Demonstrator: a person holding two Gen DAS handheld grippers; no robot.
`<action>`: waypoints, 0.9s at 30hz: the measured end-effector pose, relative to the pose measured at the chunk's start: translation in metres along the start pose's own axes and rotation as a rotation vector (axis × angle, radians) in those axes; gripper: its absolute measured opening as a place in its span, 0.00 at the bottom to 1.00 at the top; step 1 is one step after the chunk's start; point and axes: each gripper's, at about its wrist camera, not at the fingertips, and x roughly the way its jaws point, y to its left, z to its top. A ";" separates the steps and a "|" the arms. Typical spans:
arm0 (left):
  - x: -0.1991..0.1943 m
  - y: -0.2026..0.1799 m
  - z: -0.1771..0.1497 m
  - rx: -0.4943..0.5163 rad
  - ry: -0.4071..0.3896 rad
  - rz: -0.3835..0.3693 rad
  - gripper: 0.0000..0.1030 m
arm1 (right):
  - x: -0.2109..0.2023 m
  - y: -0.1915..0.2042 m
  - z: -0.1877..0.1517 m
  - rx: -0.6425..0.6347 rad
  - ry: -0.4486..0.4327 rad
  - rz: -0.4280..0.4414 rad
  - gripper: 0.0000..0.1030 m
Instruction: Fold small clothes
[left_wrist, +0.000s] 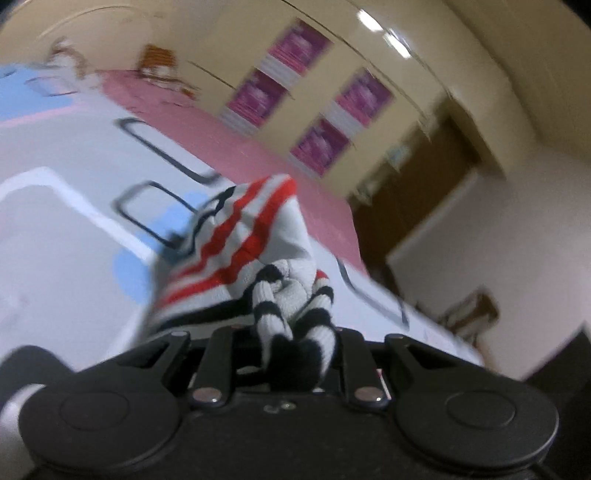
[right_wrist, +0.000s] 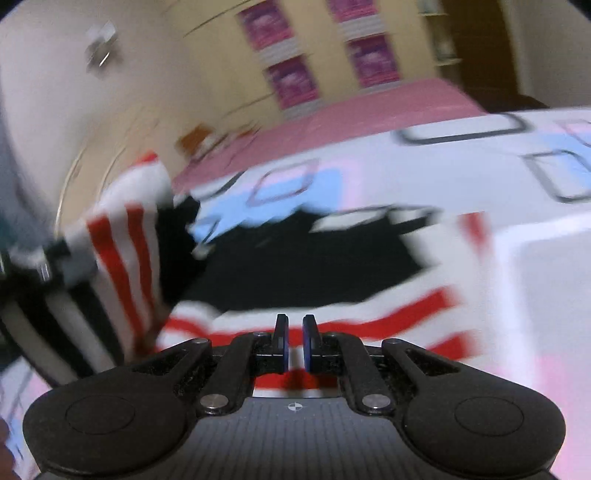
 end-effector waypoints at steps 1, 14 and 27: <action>0.009 -0.015 -0.008 0.044 0.023 -0.001 0.17 | -0.009 -0.015 0.005 0.033 -0.016 -0.014 0.07; 0.038 -0.085 -0.064 0.327 0.291 -0.081 0.51 | -0.077 -0.113 0.027 0.317 -0.078 0.130 0.68; 0.064 0.036 0.001 0.186 0.281 0.006 0.29 | -0.009 -0.068 0.025 0.261 0.191 0.181 0.67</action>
